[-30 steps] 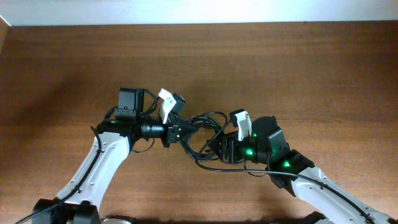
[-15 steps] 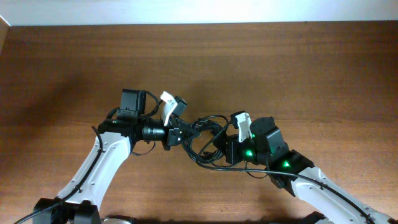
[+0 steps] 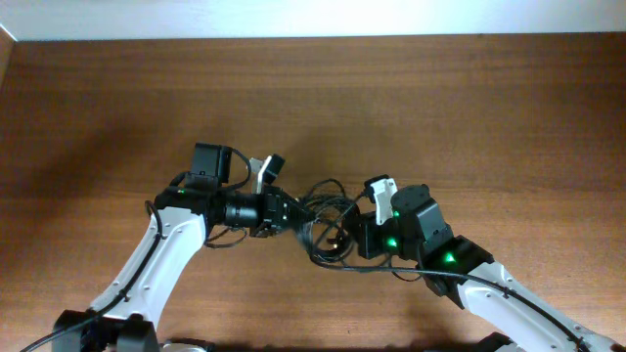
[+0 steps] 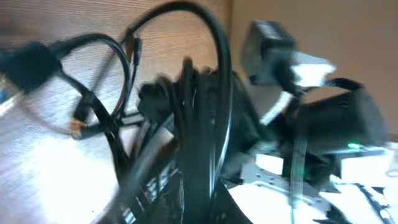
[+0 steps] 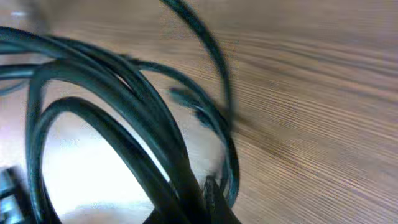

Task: Untangle cables

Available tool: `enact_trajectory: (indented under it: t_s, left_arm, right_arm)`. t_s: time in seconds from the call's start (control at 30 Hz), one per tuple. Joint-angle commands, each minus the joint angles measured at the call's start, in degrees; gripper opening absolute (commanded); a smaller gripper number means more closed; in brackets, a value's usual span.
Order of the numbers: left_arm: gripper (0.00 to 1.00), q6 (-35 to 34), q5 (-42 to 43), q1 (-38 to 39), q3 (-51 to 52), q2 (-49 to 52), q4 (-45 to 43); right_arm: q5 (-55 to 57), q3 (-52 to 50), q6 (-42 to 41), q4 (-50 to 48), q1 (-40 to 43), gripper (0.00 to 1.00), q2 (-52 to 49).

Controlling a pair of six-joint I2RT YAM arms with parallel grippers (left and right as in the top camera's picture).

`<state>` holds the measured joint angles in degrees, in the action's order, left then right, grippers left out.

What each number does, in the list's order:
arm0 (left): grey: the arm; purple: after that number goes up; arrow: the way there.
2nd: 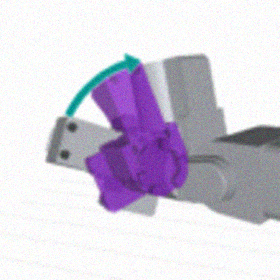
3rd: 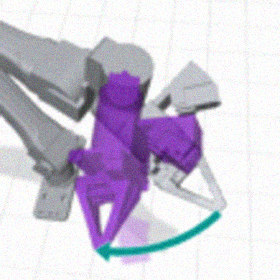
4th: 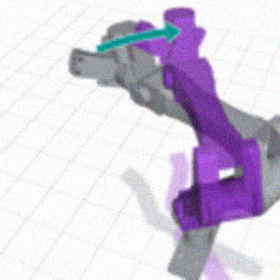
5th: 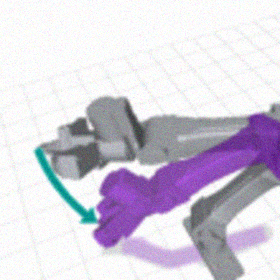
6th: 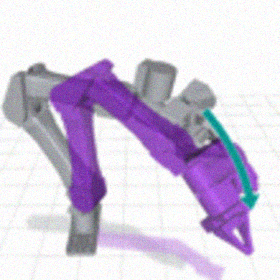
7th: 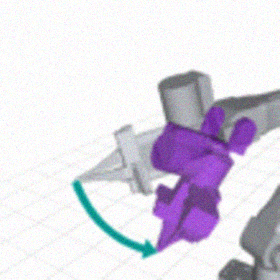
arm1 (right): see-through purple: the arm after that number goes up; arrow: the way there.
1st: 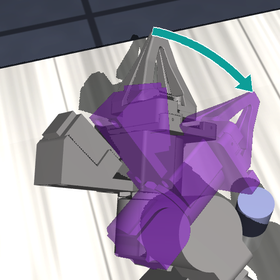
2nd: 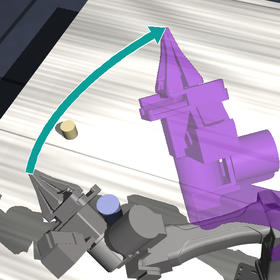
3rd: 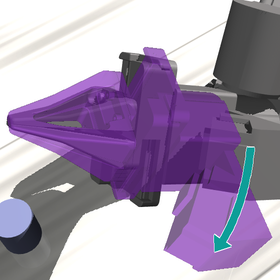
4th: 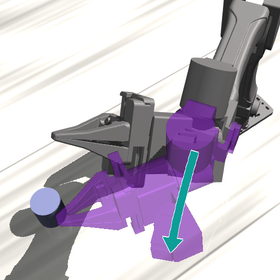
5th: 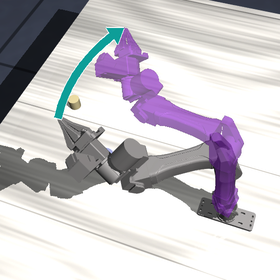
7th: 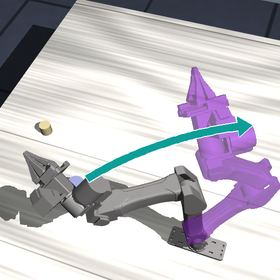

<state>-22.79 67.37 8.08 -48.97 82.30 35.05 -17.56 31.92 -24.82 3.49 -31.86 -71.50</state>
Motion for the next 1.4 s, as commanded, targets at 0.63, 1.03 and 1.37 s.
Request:
enact_trajectory:
  t_s: [0.63, 1.03, 1.37]
  left_arm:
    - [0.99, 0.68, -25.83, 15.74, -0.59, -0.37, -1.55]
    - [0.99, -13.84, -27.32, 20.17, -0.59, -0.37, -6.34]
    - [0.60, -23.10, -34.84, 20.33, -0.59, -0.35, -14.56]
  right_arm:
    - [-5.03, -0.50, 2.38, -1.16, 9.81, 0.04, -0.22]
    - [0.24, -0.50, 2.29, -2.47, 9.81, 0.04, -0.22]
    - [-2.19, -0.50, -4.57, -7.78, 9.81, 0.04, -0.22]
